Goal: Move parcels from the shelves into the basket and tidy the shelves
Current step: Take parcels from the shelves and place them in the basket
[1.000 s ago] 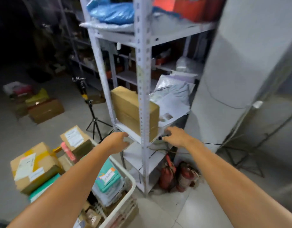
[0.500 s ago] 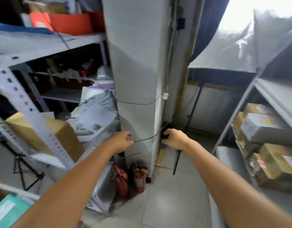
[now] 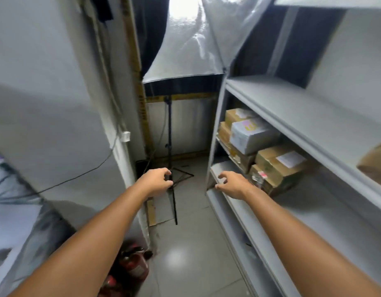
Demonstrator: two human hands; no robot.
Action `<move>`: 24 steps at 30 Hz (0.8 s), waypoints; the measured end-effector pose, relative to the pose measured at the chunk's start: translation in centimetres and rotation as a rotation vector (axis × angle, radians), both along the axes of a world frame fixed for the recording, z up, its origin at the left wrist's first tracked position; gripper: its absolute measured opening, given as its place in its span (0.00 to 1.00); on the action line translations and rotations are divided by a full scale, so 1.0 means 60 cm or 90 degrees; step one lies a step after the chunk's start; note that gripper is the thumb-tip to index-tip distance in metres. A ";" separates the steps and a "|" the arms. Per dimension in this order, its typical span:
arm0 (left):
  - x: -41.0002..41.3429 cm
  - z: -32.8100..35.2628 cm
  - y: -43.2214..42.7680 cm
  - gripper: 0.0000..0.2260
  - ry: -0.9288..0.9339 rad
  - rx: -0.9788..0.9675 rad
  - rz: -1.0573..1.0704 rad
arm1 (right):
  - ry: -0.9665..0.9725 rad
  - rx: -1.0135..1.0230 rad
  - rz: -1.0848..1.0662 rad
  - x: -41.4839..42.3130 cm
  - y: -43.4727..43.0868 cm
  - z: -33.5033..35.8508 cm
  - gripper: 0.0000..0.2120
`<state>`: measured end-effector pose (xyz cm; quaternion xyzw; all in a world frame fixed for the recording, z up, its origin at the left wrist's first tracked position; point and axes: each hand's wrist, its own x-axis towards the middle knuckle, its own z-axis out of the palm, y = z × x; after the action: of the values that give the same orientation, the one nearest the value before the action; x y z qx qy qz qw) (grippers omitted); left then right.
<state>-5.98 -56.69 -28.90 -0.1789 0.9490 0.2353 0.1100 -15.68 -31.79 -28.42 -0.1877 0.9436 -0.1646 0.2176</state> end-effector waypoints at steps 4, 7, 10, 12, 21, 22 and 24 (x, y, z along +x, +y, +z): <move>-0.100 -0.016 0.052 0.20 0.006 -0.017 -0.099 | -0.017 -0.045 -0.142 -0.024 0.072 -0.023 0.24; -0.168 -0.029 0.103 0.19 0.008 -0.010 -0.160 | -0.017 -0.072 -0.236 -0.048 0.127 -0.045 0.24; -0.232 -0.043 0.157 0.19 0.018 0.007 -0.194 | 0.004 -0.112 -0.322 -0.079 0.176 -0.062 0.20; -0.267 -0.052 0.191 0.19 0.025 0.023 -0.201 | 0.011 -0.147 -0.368 -0.104 0.205 -0.072 0.18; -0.404 -0.111 0.291 0.21 0.045 0.051 -0.245 | 0.013 -0.214 -0.514 -0.199 0.281 -0.130 0.20; -0.419 -0.118 0.299 0.21 0.049 0.056 -0.254 | 0.011 -0.220 -0.529 -0.208 0.285 -0.136 0.20; -0.449 -0.131 0.314 0.20 0.068 0.062 -0.275 | 0.009 -0.236 -0.562 -0.230 0.292 -0.149 0.22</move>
<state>-32.95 -37.85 -36.77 0.0463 0.9573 0.2609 0.1160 -29.48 -14.29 -37.36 0.1943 0.8893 -0.4055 0.0831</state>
